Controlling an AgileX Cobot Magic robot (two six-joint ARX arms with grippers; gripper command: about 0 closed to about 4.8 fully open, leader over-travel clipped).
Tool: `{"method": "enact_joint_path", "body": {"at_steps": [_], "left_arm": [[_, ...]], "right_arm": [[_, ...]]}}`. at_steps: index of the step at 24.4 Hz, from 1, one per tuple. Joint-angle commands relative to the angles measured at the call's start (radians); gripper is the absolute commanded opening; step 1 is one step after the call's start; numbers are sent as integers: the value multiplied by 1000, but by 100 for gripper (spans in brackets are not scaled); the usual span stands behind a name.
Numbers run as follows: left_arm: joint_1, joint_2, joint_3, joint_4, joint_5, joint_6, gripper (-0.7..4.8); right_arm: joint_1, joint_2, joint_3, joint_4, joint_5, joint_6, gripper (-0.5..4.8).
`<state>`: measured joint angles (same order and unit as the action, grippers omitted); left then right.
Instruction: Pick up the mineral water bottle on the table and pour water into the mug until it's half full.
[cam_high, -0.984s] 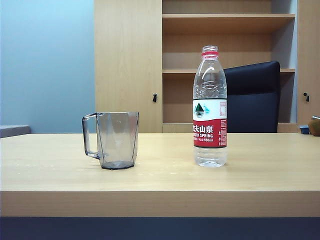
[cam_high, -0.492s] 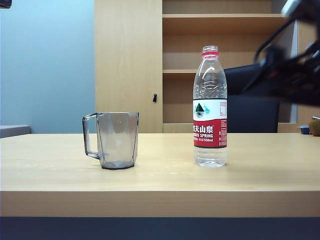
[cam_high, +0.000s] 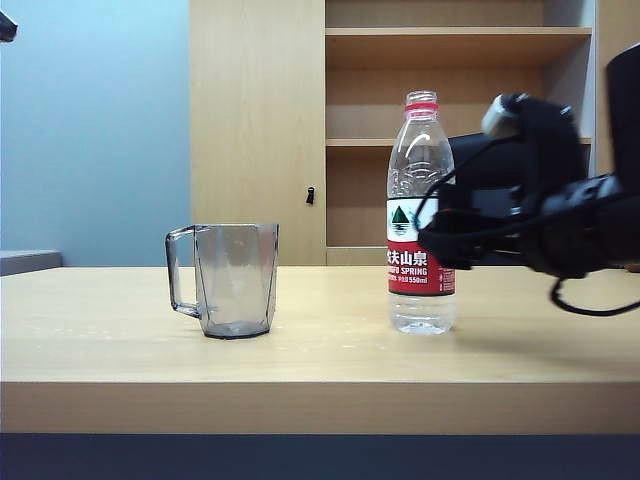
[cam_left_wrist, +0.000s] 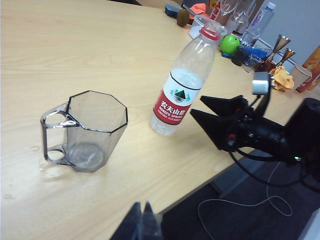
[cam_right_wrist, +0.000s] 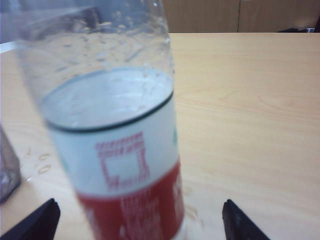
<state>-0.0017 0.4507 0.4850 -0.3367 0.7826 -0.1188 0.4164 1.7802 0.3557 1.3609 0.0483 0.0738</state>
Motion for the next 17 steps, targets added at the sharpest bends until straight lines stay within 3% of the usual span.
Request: {"method": "enact_joint_path", "body": {"at_steps": [1,5,9,13,17], "left_arm": [[0,-1,6,8,4,15,-6],[0,-1,6,8,4,18,-6],[0,-1,6,8,4,18,-6],[0,-1,6,8,4,18,-6],[0,-1,6,8,3,18,-6]], "right_arm": [[2,40,83,26,-27,0,479],[2,74,192,-87,-30,1,479],[3,98,232,-100,-28,4,479],[3,99,240,-105,-28,4,333],[3,97,240,-106,-28,-10,290]]}}
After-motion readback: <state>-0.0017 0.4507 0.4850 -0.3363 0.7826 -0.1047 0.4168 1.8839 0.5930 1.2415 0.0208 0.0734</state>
